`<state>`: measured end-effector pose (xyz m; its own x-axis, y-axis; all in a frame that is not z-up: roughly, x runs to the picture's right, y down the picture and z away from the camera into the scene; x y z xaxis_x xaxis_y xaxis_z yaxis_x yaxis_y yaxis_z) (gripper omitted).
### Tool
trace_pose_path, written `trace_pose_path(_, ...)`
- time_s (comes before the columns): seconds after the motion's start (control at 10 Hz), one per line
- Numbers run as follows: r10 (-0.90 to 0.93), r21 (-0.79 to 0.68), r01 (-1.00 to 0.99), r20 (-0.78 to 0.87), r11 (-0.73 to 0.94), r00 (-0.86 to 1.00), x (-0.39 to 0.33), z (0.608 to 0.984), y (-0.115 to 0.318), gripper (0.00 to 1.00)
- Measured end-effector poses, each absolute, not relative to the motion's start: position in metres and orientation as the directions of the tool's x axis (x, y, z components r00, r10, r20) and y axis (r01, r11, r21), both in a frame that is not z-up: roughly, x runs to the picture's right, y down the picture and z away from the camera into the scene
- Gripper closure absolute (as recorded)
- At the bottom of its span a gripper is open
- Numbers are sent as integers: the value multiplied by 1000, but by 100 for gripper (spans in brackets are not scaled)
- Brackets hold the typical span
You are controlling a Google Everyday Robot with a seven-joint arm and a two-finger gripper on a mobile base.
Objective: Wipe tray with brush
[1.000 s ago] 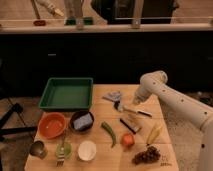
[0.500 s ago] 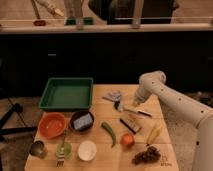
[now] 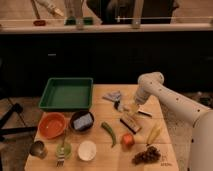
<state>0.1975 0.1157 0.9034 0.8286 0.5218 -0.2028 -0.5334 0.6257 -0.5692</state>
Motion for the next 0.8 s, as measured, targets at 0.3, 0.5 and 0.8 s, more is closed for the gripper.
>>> trace_pose_path(0.3,514,-575,-531,-212,622,831,201,904,117,20)
trace_pose_path(0.5,514,-574,-537,-223,618,829,210,906,118,20)
trace_pose_path(0.8,506,-574,-538,-234,617,830,223,912,122,20)
